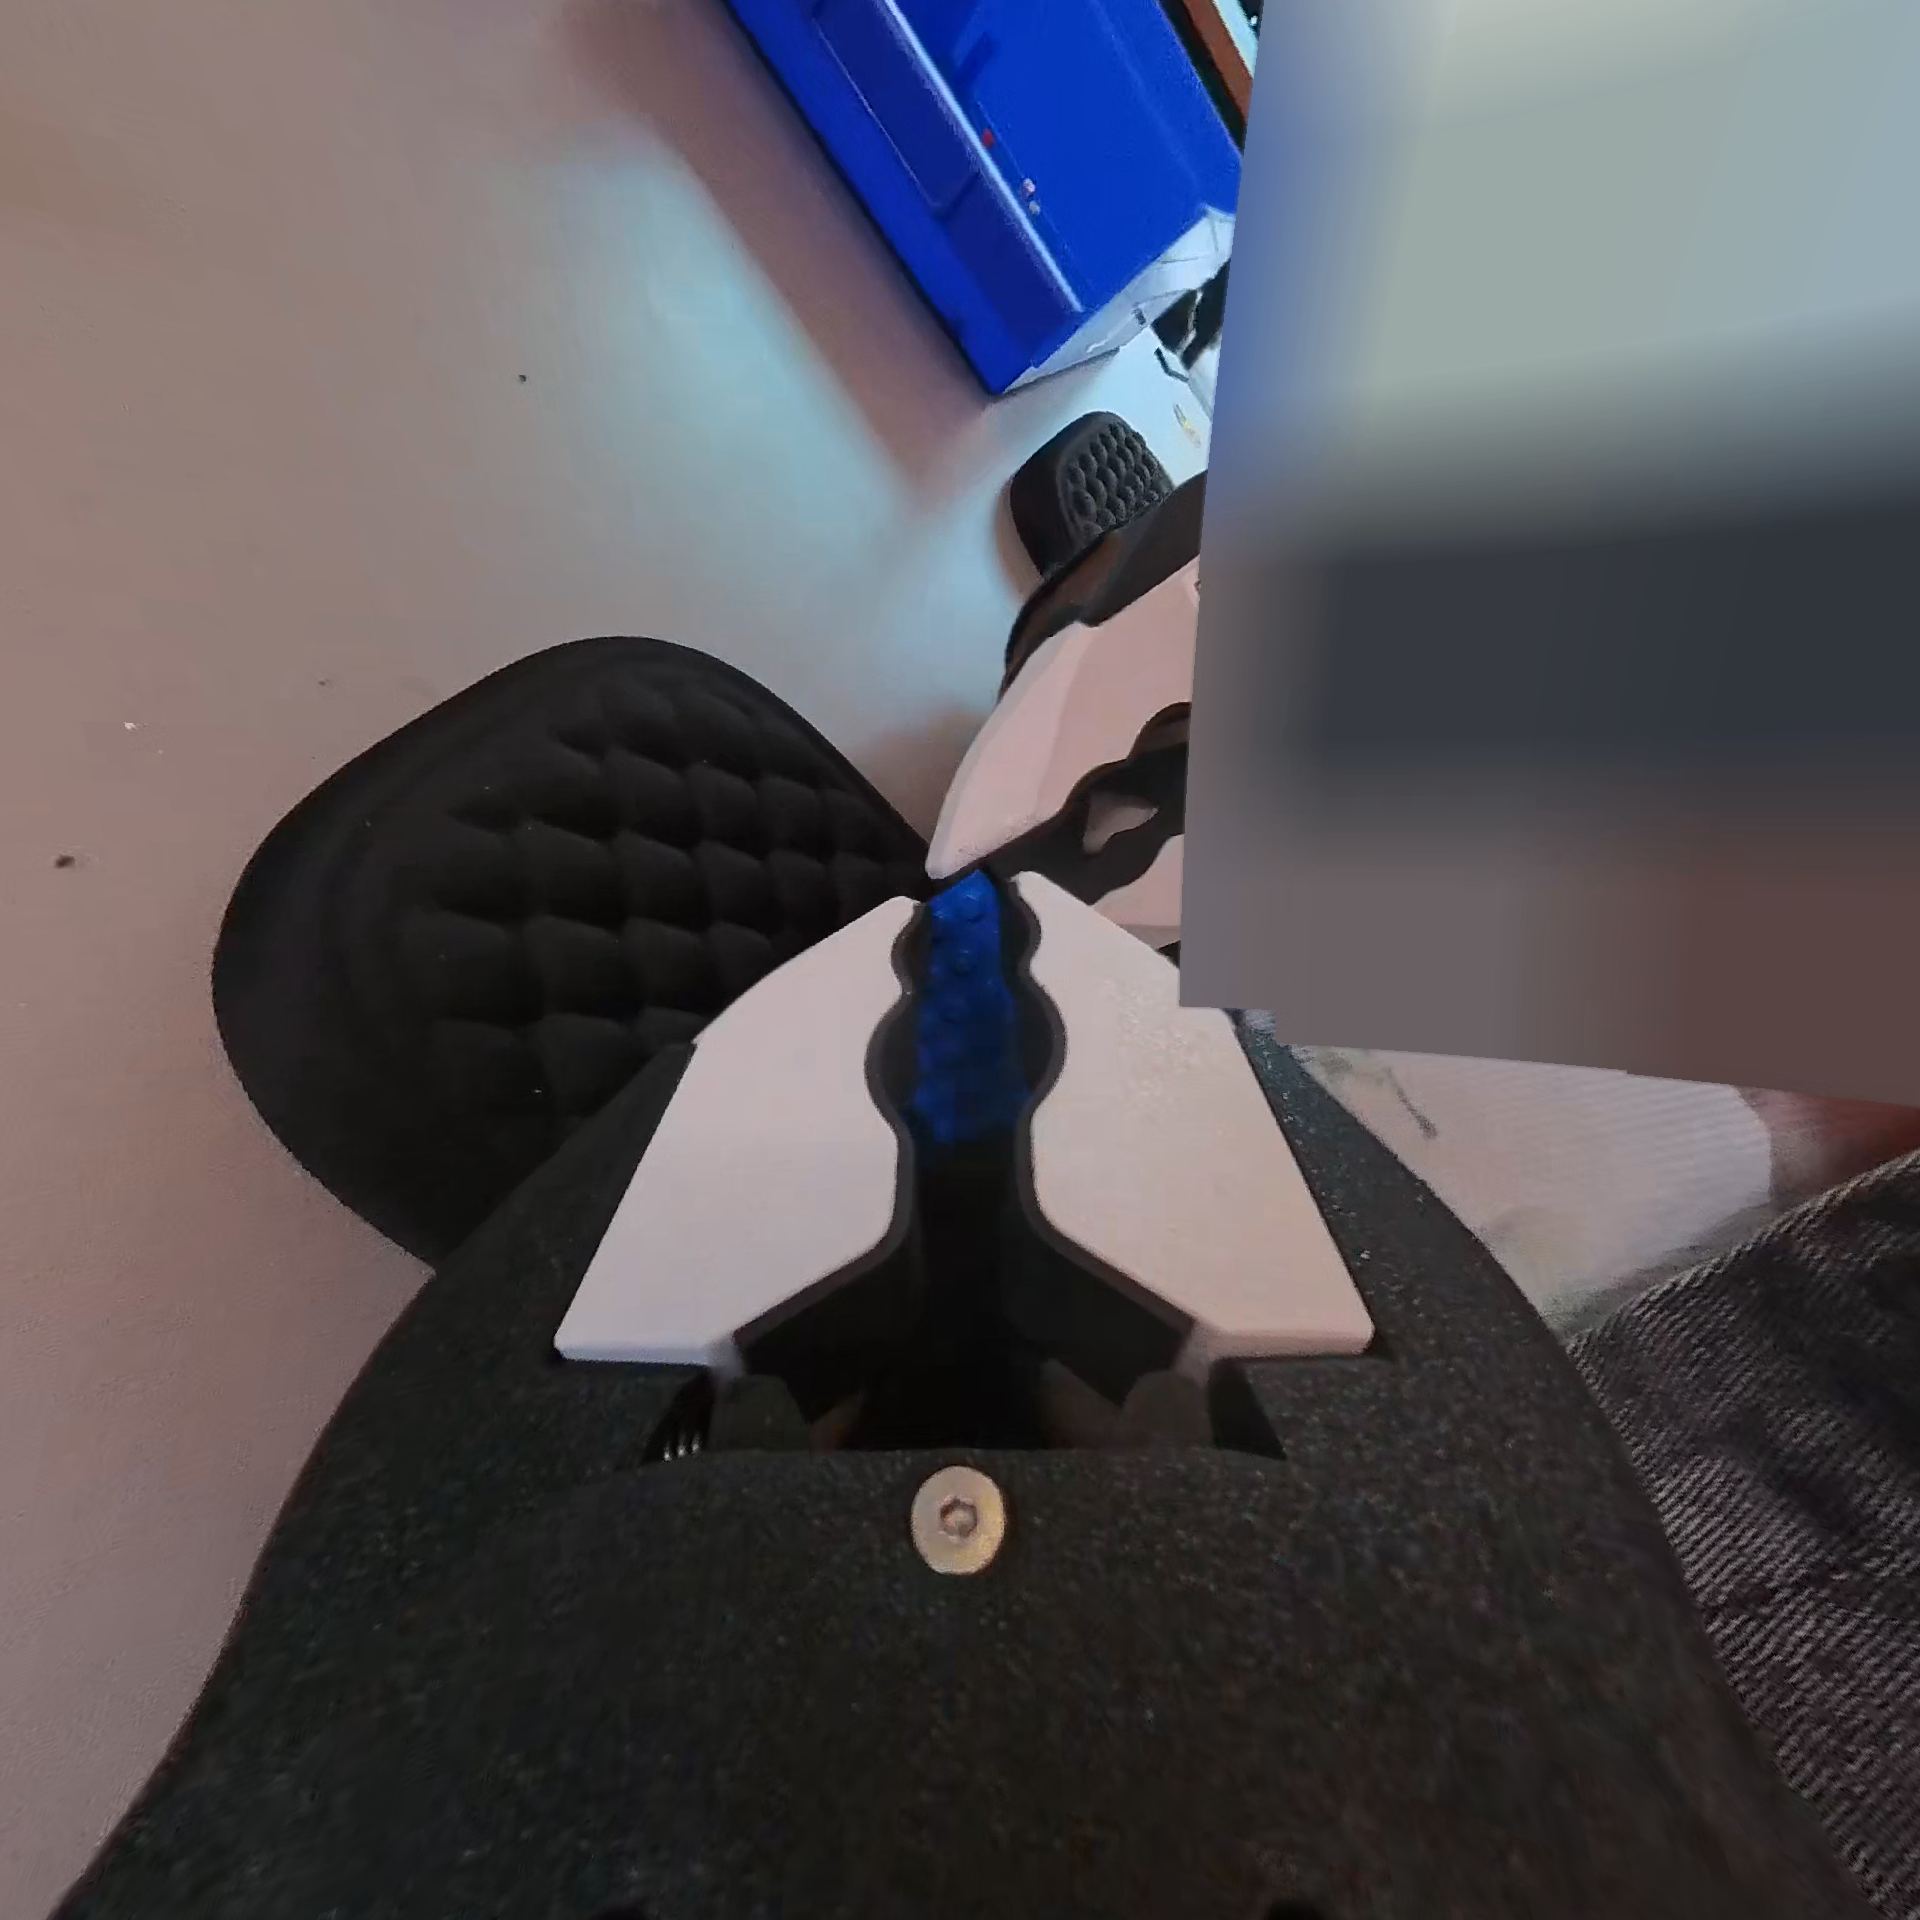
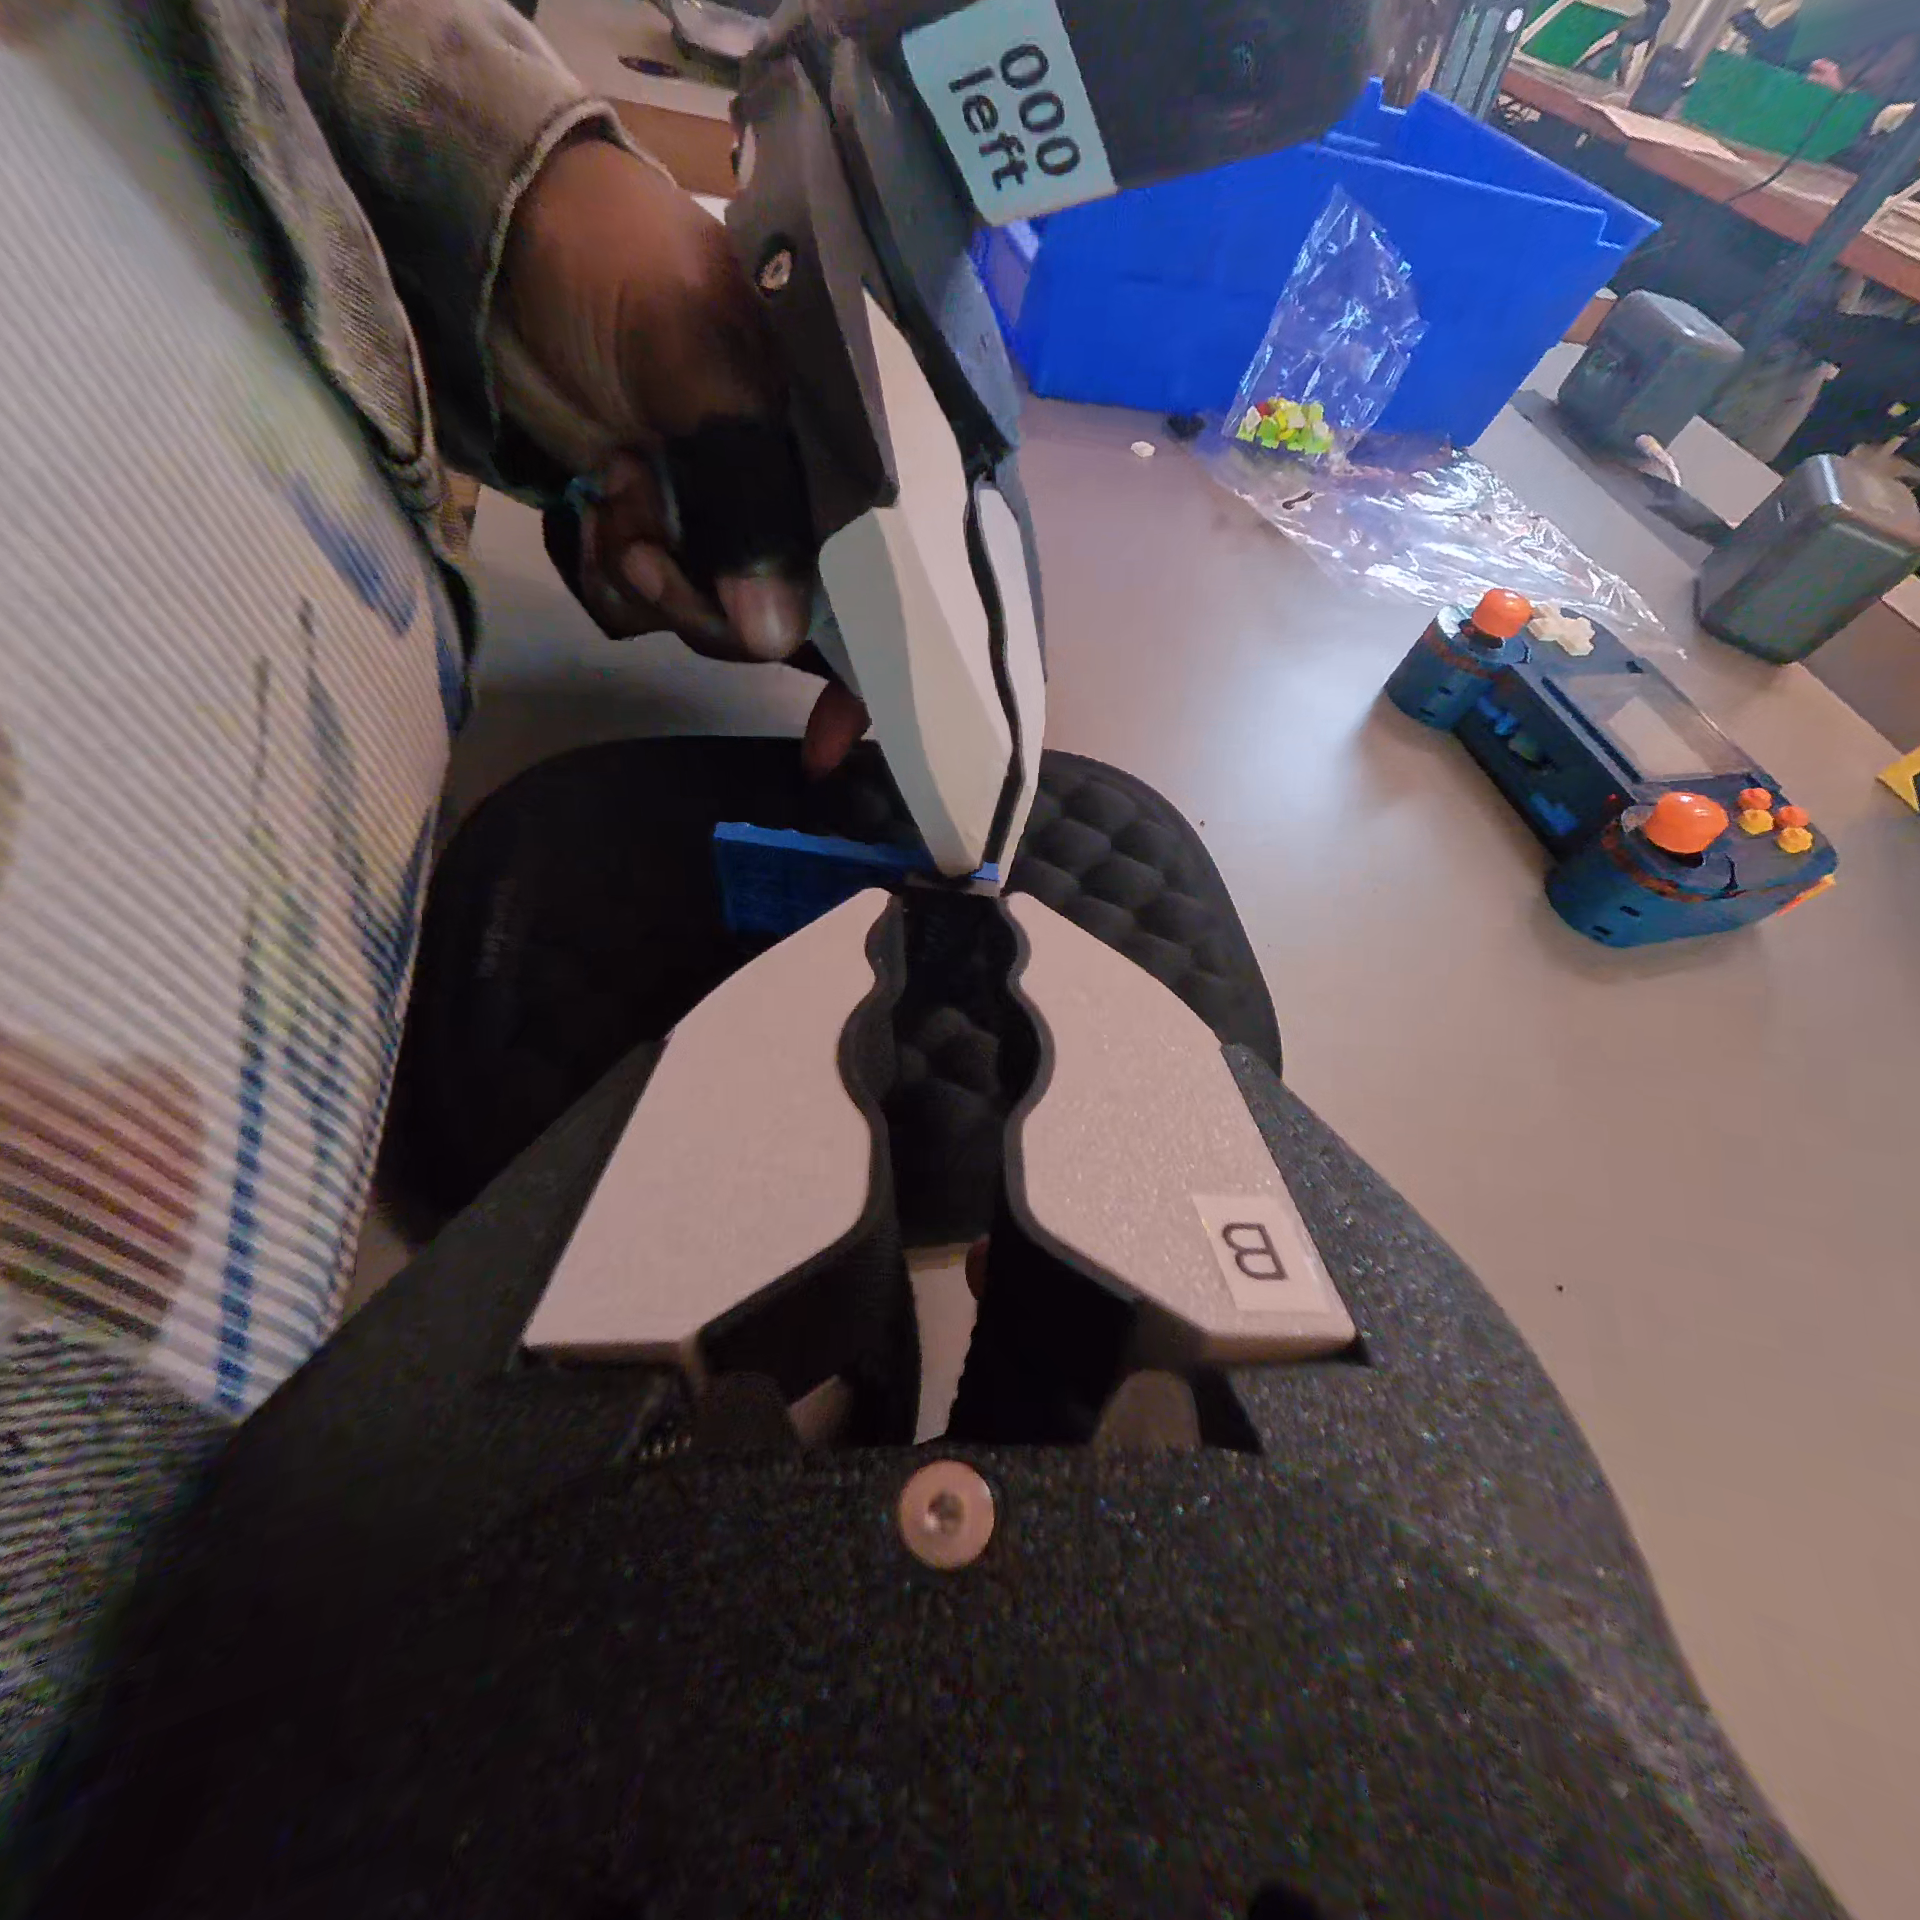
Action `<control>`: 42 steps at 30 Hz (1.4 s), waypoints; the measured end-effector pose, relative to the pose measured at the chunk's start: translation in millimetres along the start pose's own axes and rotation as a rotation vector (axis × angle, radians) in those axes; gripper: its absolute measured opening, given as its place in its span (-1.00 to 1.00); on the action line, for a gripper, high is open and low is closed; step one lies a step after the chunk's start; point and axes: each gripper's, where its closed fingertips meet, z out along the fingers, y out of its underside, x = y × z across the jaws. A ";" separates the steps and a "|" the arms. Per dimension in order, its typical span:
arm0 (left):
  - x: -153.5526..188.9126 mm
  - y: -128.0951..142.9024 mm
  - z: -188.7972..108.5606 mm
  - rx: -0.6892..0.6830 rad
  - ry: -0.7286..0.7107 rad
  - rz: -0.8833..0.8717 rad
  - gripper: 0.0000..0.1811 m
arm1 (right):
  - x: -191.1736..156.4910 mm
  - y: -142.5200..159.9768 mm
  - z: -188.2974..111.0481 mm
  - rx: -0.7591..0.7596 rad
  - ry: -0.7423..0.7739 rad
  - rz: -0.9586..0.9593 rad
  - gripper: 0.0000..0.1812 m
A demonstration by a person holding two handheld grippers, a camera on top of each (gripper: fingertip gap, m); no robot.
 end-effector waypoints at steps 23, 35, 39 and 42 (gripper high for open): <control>1.5 -4.6 0.6 0.028 0.012 0.040 -0.91 | 3.3 1.5 1.6 -0.116 0.085 0.043 -0.81; 2.6 -3.4 2.3 0.025 0.011 0.069 -0.91 | 2.5 2.6 0.6 -0.307 0.076 -0.031 -0.80; 2.0 -2.7 2.5 0.026 0.005 0.087 -0.91 | 1.7 3.9 -0.5 -0.307 0.098 -0.053 -0.79; 1.0 -2.5 1.6 0.031 0.006 0.090 -0.91 | 1.6 4.2 0.1 -0.298 0.106 -0.028 -0.79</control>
